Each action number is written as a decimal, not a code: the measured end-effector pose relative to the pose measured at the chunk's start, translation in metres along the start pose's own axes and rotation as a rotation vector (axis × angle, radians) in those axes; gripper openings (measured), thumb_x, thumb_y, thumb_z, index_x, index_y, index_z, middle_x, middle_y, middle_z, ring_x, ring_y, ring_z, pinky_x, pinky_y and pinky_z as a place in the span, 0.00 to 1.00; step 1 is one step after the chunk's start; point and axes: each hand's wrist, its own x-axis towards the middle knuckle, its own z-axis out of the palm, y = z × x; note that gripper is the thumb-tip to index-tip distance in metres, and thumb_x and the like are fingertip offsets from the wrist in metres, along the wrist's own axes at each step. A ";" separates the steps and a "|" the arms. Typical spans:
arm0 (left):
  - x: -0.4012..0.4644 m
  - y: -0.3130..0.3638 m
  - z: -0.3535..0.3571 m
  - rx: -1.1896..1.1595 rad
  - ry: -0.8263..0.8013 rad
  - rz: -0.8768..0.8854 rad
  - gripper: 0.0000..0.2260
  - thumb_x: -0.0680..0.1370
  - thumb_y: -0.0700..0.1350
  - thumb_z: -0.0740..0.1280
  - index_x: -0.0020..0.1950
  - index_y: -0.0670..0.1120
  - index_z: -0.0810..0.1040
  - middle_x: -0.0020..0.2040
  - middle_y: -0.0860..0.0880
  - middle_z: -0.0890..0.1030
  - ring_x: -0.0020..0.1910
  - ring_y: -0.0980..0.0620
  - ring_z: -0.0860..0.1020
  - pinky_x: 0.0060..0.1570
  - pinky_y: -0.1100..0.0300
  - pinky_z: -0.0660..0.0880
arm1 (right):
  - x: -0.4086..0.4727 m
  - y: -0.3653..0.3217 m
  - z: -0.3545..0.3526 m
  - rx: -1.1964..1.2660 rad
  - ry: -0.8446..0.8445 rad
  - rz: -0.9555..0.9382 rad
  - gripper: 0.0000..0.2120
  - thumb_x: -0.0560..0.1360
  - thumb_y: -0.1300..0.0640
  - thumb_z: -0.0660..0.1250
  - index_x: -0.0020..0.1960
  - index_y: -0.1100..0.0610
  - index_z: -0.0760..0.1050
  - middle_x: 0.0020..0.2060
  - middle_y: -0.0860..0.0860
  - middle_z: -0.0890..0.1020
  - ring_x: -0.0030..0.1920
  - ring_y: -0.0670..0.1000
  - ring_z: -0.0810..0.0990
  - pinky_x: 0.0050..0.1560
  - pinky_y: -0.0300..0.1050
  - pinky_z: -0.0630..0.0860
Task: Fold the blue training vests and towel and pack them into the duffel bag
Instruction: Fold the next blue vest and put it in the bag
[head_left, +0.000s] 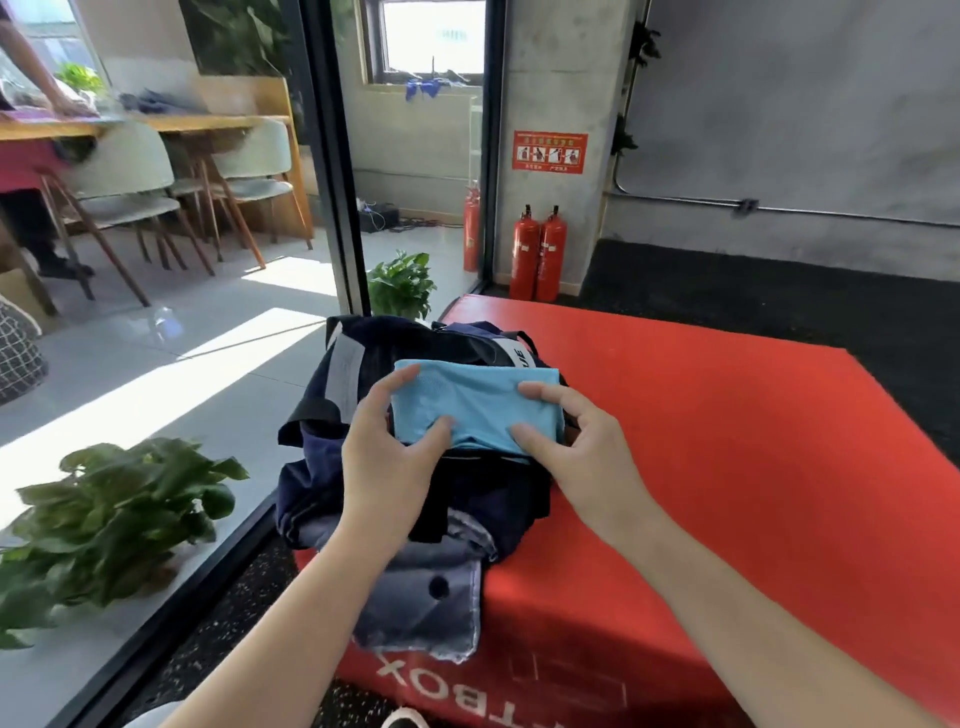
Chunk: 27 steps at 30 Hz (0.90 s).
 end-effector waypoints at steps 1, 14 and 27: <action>0.006 -0.004 -0.011 0.019 0.060 -0.012 0.22 0.73 0.46 0.76 0.64 0.62 0.75 0.62 0.62 0.78 0.64 0.59 0.75 0.67 0.51 0.73 | 0.009 -0.003 0.014 -0.012 -0.019 -0.006 0.18 0.73 0.55 0.77 0.61 0.44 0.81 0.56 0.41 0.84 0.56 0.45 0.82 0.63 0.53 0.78; 0.078 -0.054 -0.046 0.284 0.095 -0.023 0.26 0.74 0.49 0.76 0.71 0.51 0.73 0.65 0.53 0.78 0.63 0.54 0.75 0.63 0.59 0.69 | 0.111 0.011 0.098 -0.188 -0.115 0.120 0.17 0.74 0.57 0.75 0.62 0.51 0.81 0.59 0.45 0.81 0.60 0.46 0.79 0.66 0.43 0.73; 0.149 -0.099 0.005 0.245 -0.076 -0.222 0.22 0.75 0.42 0.73 0.69 0.50 0.76 0.62 0.51 0.79 0.61 0.51 0.75 0.58 0.65 0.65 | 0.176 0.072 0.119 -0.141 -0.029 0.422 0.17 0.76 0.65 0.72 0.63 0.56 0.79 0.44 0.49 0.80 0.42 0.50 0.80 0.45 0.41 0.75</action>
